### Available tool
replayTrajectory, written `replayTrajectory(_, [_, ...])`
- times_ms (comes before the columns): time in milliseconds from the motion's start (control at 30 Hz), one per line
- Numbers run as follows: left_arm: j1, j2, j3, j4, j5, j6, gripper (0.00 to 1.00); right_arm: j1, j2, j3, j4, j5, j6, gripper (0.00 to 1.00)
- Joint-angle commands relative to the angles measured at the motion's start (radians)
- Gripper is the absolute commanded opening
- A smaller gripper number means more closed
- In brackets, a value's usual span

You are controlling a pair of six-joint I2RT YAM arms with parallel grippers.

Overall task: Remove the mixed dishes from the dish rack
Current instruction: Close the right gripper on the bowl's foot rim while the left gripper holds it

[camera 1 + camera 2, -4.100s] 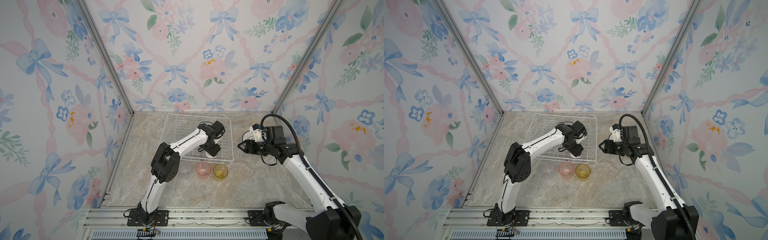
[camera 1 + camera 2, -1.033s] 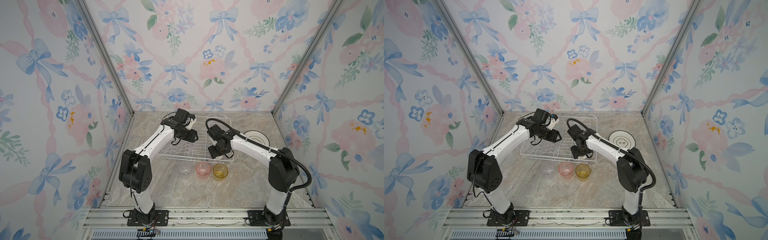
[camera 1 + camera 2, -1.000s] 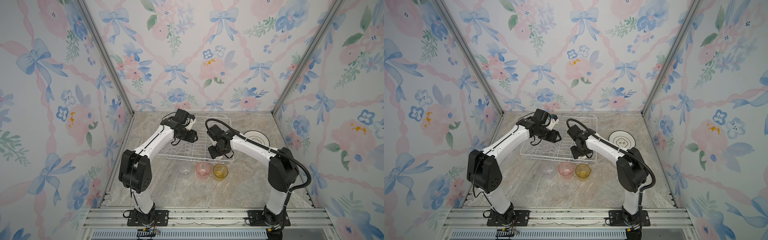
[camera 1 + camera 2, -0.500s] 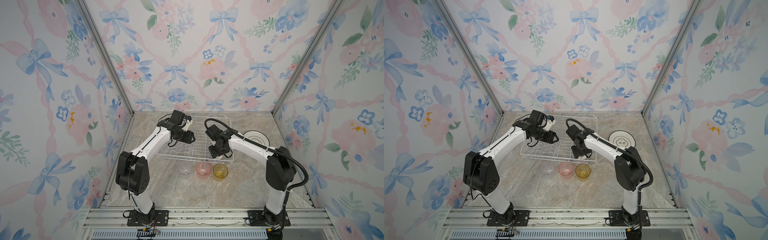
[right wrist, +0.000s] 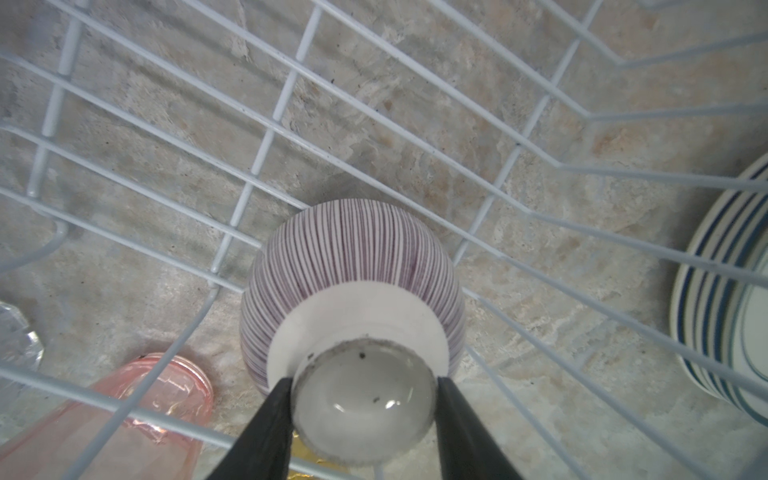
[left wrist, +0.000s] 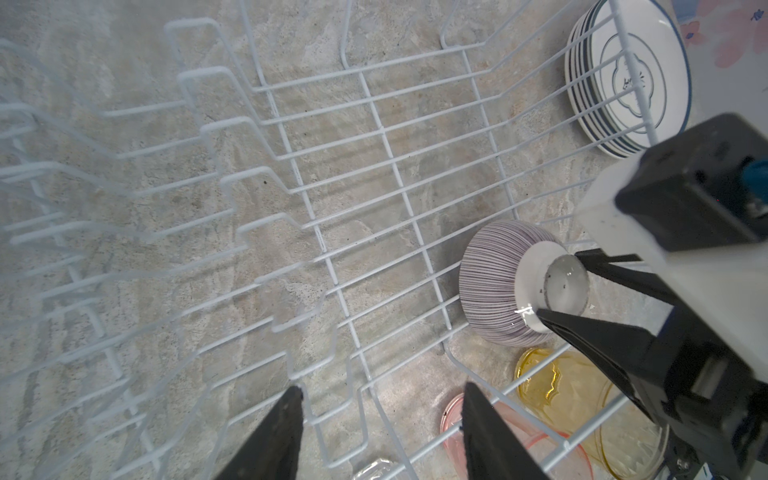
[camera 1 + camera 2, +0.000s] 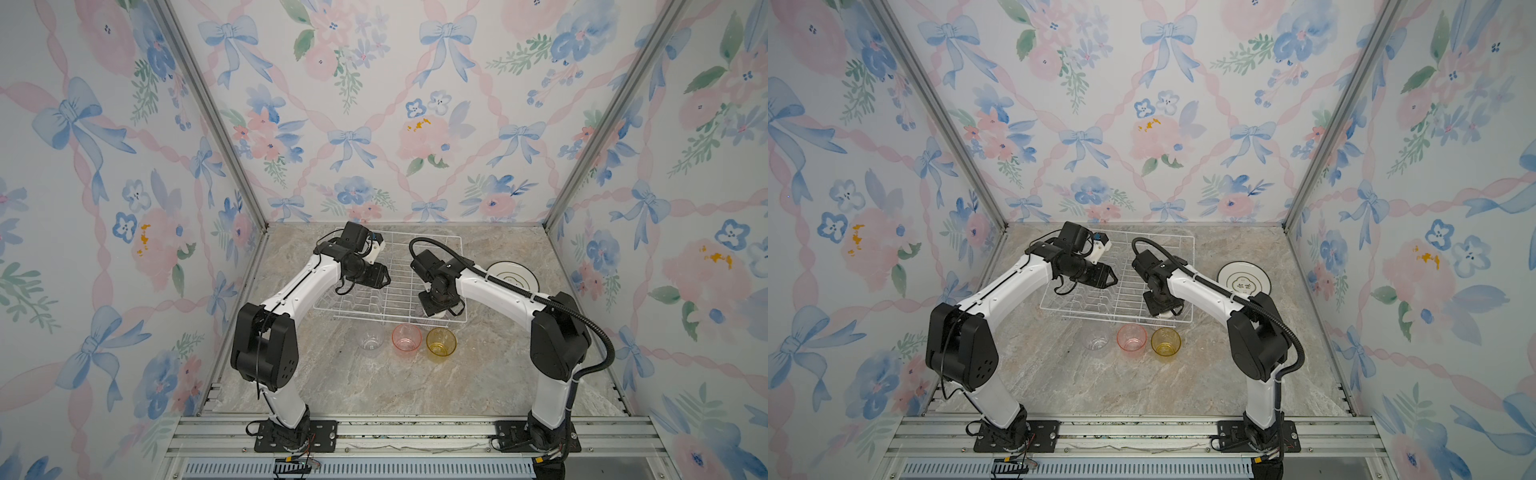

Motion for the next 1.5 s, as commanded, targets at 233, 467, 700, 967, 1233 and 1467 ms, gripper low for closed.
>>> replayTrajectory(233, [0.007, 0.000, -0.032, 0.044, 0.080, -0.002, 0.57, -0.017, -0.041, -0.007, -0.032, 0.015, -0.007, 0.26])
replayTrajectory(467, [0.006, 0.029, -0.018, 0.056, 0.109, -0.008, 0.57, -0.039, -0.097, -0.005, -0.014, -0.036, -0.021, 0.21])
replayTrajectory(700, [0.005, 0.047, -0.014, 0.060, 0.175, -0.006, 0.52, -0.068, -0.144, -0.007, 0.006, -0.065, -0.031, 0.20])
replayTrajectory(967, [0.007, 0.102, -0.025, 0.124, 0.368, -0.033, 0.58, -0.109, -0.187, -0.028, 0.066, -0.159, -0.021, 0.20])
replayTrajectory(1233, [0.008, 0.181, -0.062, 0.219, 0.549, -0.081, 0.69, -0.148, -0.227, -0.087, 0.158, -0.250, 0.011, 0.19])
replayTrajectory(1467, [0.008, 0.232, -0.082, 0.301, 0.670, -0.117, 0.66, -0.155, -0.237, -0.098, 0.199, -0.289, 0.022, 0.19])
